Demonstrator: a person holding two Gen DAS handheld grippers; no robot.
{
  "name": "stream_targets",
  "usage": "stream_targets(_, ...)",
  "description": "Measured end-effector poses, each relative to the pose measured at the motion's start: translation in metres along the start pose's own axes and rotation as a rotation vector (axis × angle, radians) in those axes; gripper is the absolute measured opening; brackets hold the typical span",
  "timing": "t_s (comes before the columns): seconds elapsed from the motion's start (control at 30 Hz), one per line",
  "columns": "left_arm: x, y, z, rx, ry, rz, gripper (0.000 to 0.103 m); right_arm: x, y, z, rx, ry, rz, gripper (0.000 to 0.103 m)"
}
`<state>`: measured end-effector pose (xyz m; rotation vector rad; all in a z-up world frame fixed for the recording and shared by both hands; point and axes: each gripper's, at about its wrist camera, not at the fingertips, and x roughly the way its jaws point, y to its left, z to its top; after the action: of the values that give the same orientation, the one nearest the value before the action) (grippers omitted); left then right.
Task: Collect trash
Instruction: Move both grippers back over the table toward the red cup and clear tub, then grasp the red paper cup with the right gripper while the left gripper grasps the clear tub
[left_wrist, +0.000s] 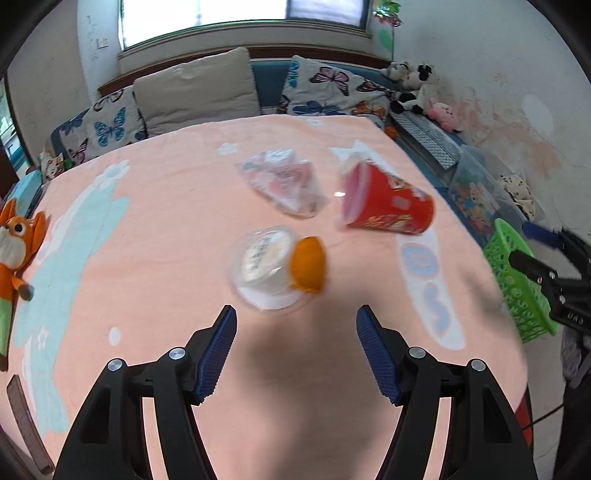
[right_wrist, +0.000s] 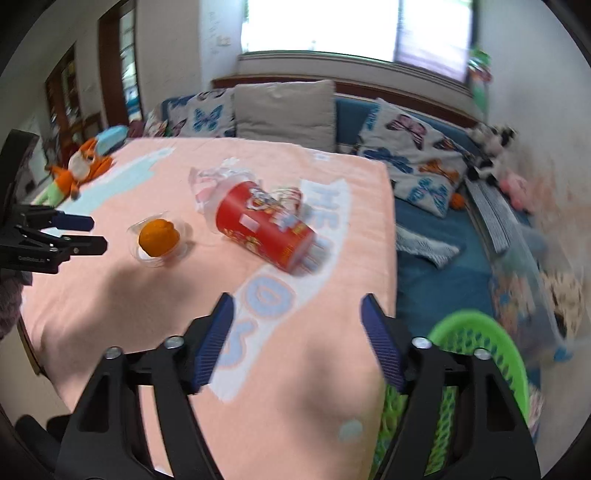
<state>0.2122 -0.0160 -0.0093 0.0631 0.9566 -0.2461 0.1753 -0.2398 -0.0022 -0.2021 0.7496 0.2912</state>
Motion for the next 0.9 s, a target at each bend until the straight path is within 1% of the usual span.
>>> stream_targets(0.17, 0.008, 0.024, -0.005, -0.018, 0.014, 0.009, 0.065, 0.029, 0.014, 0.022, -0.103, 0.036, 0.018, 0.077)
stream_targets(0.23, 0.010, 0.027, -0.006, -0.012, 0.017, 0.012, 0.065, 0.042, 0.019, 0.030, -0.140, 0.055, 0.027, 0.078)
stream_targets(0.4, 0.021, 0.029, -0.005, 0.045, 0.026, 0.010, 0.061, 0.072, 0.029, 0.044, -0.246, 0.098, 0.023, 0.080)
stream_targets(0.47, 0.026, 0.030, -0.003, 0.063, 0.033, 0.010, 0.059, 0.083, 0.029, 0.049, -0.258, 0.124, 0.037, 0.080)
stream_targets(0.57, 0.032, 0.029, 0.000, 0.092, 0.037, 0.000, 0.058, 0.099, 0.031, 0.055, -0.296, 0.153, 0.042, 0.080)
stream_targets(0.77, 0.042, 0.026, 0.005, 0.171, 0.045, -0.018, 0.058, 0.124, 0.039, 0.061, -0.392, 0.208, 0.025, 0.081)
stream_targets(0.83, 0.046, 0.026, 0.006, 0.198, 0.052, -0.021, 0.058, 0.134, 0.042, 0.062, -0.442, 0.229, 0.017, 0.083)
stream_targets(0.9, 0.050, 0.026, 0.007, 0.221, 0.058, -0.024, 0.057, 0.142, 0.044, 0.061, -0.471, 0.241, 0.007, 0.084)
